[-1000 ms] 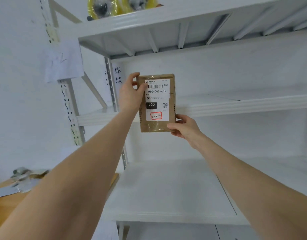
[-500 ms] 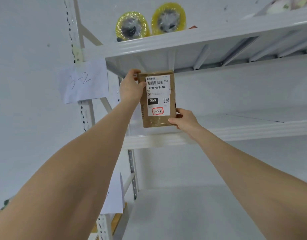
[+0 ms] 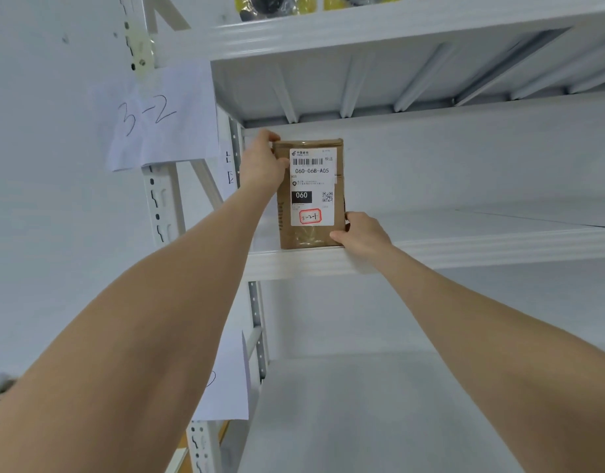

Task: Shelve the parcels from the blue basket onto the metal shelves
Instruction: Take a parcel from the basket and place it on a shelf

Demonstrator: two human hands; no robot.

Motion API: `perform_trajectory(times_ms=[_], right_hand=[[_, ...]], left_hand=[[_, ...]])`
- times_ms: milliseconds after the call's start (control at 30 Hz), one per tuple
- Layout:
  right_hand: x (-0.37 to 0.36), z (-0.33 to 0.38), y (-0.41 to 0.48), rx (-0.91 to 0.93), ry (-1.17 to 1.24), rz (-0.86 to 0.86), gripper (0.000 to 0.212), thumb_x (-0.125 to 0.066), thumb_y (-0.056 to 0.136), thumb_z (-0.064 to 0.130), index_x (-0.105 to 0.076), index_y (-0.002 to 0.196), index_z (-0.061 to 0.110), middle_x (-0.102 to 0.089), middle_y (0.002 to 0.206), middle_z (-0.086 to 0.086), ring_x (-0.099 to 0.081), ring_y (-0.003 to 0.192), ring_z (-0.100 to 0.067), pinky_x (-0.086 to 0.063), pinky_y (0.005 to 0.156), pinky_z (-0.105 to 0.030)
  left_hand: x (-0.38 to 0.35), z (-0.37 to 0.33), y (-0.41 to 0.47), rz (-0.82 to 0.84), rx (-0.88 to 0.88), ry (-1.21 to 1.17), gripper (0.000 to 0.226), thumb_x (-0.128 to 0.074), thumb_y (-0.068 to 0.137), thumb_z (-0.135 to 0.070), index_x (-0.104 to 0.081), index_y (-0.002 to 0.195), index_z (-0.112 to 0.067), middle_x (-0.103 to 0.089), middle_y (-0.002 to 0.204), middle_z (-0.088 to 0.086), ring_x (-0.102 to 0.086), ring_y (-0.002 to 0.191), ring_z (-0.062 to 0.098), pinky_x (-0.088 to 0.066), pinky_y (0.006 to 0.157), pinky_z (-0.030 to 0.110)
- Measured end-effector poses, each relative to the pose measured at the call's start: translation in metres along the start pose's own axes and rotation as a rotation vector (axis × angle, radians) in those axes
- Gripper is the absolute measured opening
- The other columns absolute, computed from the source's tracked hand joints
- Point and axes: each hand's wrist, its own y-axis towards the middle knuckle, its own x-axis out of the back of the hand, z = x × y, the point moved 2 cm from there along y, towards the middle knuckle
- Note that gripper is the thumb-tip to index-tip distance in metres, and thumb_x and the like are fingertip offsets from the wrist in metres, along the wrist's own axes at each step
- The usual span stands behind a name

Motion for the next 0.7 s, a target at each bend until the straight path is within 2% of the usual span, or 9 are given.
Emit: perform_trajectory(times_ms=[133, 267, 400, 467, 533, 600, 700], right_hand=[[-0.003, 0.003, 0.004, 0.003, -0.059, 0.009, 0.029, -0.058, 0.088, 0.032, -0.059, 0.112, 0.015, -0.065, 0.109, -0.003, -0.059, 0.105, -0.028, -0.047, 0.093, -0.041], [-0.004, 0.006, 0.004, -0.003, -0.083, 0.015, 0.027, -0.057, 0.089, 0.032, -0.058, 0.109, 0.013, -0.064, 0.108, -0.004, -0.059, 0.102, -0.028, -0.049, 0.089, -0.039], [0.0, 0.006, -0.001, -0.004, -0.127, -0.019, 0.04, -0.064, 0.086, 0.036, -0.053, 0.116, 0.012, -0.058, 0.119, -0.006, -0.055, 0.11, -0.028, -0.047, 0.086, -0.037], [0.004, 0.009, -0.006, 0.038, -0.21, -0.125, 0.065, -0.068, 0.086, 0.038, -0.039, 0.138, 0.011, -0.041, 0.142, -0.009, -0.04, 0.132, -0.028, -0.041, 0.098, -0.038], [0.005, 0.016, -0.011, 0.166, -0.319, -0.232, 0.084, -0.066, 0.089, 0.034, -0.016, 0.152, 0.011, -0.012, 0.16, -0.008, -0.012, 0.148, -0.025, -0.025, 0.114, -0.037], [0.003, 0.024, -0.014, 0.321, -0.429, -0.281, 0.084, -0.061, 0.094, 0.025, -0.004, 0.154, 0.012, 0.005, 0.163, -0.005, 0.004, 0.149, -0.023, -0.012, 0.119, -0.033], [-0.005, 0.034, -0.015, 0.447, -0.451, -0.261, 0.063, -0.041, 0.102, 0.012, -0.006, 0.155, 0.012, 0.006, 0.162, -0.003, 0.005, 0.149, -0.019, -0.005, 0.119, -0.029]], left_hand=[[-0.004, 0.006, 0.004, 0.013, -0.007, 0.095, 0.04, -0.061, 0.091, -0.019, -0.045, 0.128, -0.02, -0.059, 0.12, 0.004, -0.061, 0.103, 0.024, -0.054, 0.087, 0.04], [-0.004, 0.006, 0.006, 0.069, -0.082, 0.24, 0.057, -0.063, 0.089, -0.019, -0.038, 0.14, -0.018, -0.043, 0.136, 0.007, -0.052, 0.116, 0.024, -0.046, 0.092, 0.036], [-0.001, 0.001, 0.005, 0.075, -0.228, 0.402, 0.054, -0.06, 0.09, -0.016, -0.042, 0.14, -0.021, -0.042, 0.141, 0.004, -0.038, 0.13, 0.026, -0.041, 0.1, 0.042], [0.001, -0.002, 0.004, 0.057, -0.254, 0.443, 0.048, -0.058, 0.09, -0.014, -0.047, 0.136, -0.019, -0.044, 0.138, 0.004, -0.037, 0.129, 0.025, -0.042, 0.098, 0.042], [0.002, -0.005, 0.004, 0.032, -0.281, 0.485, 0.043, -0.057, 0.09, -0.012, -0.05, 0.132, -0.017, -0.046, 0.135, 0.005, -0.04, 0.126, 0.025, -0.044, 0.094, 0.041], [0.002, -0.009, 0.001, 0.04, -0.304, 0.53, 0.044, -0.056, 0.091, -0.011, -0.049, 0.134, -0.016, -0.047, 0.134, 0.006, -0.042, 0.125, 0.025, -0.044, 0.094, 0.04], [0.003, -0.011, -0.001, 0.078, -0.324, 0.575, 0.054, -0.058, 0.09, -0.009, -0.042, 0.14, -0.023, -0.045, 0.135, 0.007, -0.042, 0.126, 0.027, -0.046, 0.095, 0.042]])
